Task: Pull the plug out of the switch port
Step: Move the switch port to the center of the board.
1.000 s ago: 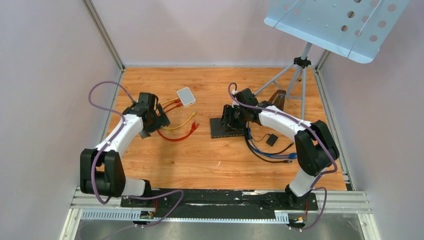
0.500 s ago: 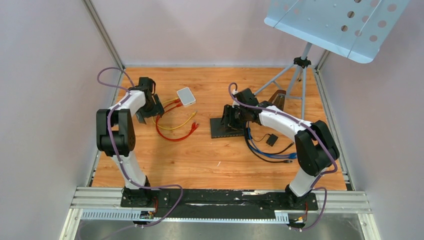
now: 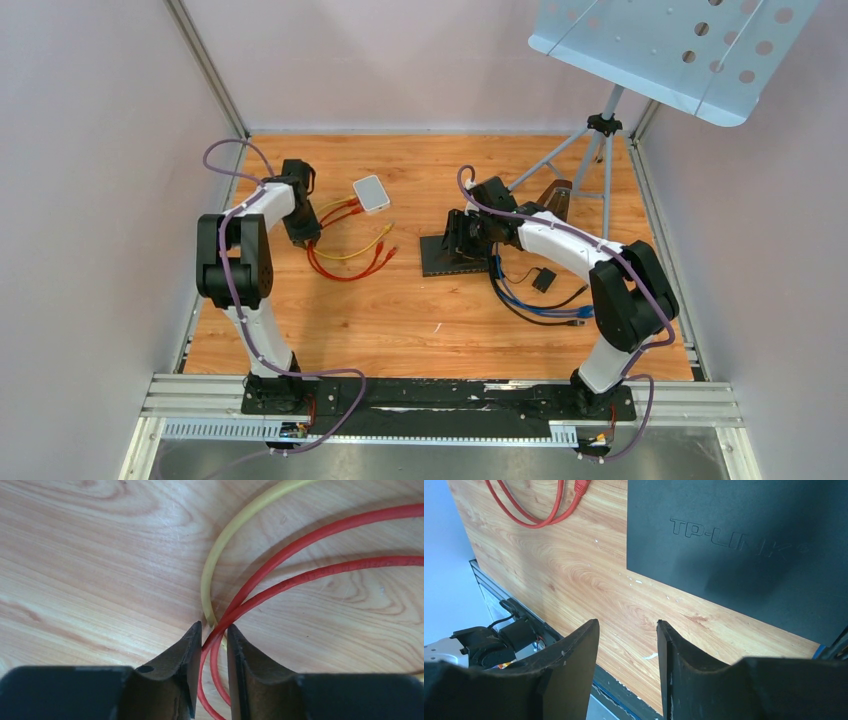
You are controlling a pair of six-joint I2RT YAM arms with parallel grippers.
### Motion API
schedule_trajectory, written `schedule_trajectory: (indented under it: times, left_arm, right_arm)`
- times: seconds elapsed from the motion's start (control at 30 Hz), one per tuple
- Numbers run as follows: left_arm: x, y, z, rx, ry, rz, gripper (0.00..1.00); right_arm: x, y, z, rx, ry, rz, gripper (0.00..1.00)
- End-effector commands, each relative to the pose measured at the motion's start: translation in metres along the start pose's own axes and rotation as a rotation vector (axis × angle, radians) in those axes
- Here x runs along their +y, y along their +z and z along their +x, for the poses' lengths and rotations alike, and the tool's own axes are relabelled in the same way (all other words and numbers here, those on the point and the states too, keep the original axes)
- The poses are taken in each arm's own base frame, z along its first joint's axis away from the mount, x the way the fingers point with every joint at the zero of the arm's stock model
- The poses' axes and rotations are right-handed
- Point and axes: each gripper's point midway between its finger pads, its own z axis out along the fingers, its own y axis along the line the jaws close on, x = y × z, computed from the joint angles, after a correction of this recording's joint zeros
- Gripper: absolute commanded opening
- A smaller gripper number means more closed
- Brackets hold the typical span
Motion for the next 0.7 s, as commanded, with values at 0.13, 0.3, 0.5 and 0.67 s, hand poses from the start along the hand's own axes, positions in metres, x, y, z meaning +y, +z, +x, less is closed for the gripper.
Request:
schedule_trajectory:
  times: [0.13, 0.3, 0.5, 0.67]
  left_arm:
    - [0.005, -0.013, 0.031, -0.002, -0.039, 0.059, 0.29]
    - [0.003, -0.02, 0.054, 0.044, -0.081, 0.106, 0.17]
    - [-0.015, -0.038, 0.102, 0.054, -0.132, 0.225, 0.25]
    - [-0.016, -0.048, 0.131, 0.072, -0.142, 0.275, 0.38]
  right_arm:
    - [0.012, -0.001, -0.004, -0.007, -0.01, -0.037, 0.45]
    - [0.015, 0.0, -0.003, -0.006, -0.014, -0.04, 0.45]
    - [0.016, 0.006, 0.001, 0.011, -0.018, -0.037, 0.45]
    - [0.021, 0.013, 0.005, 0.029, -0.034, -0.041, 0.45]
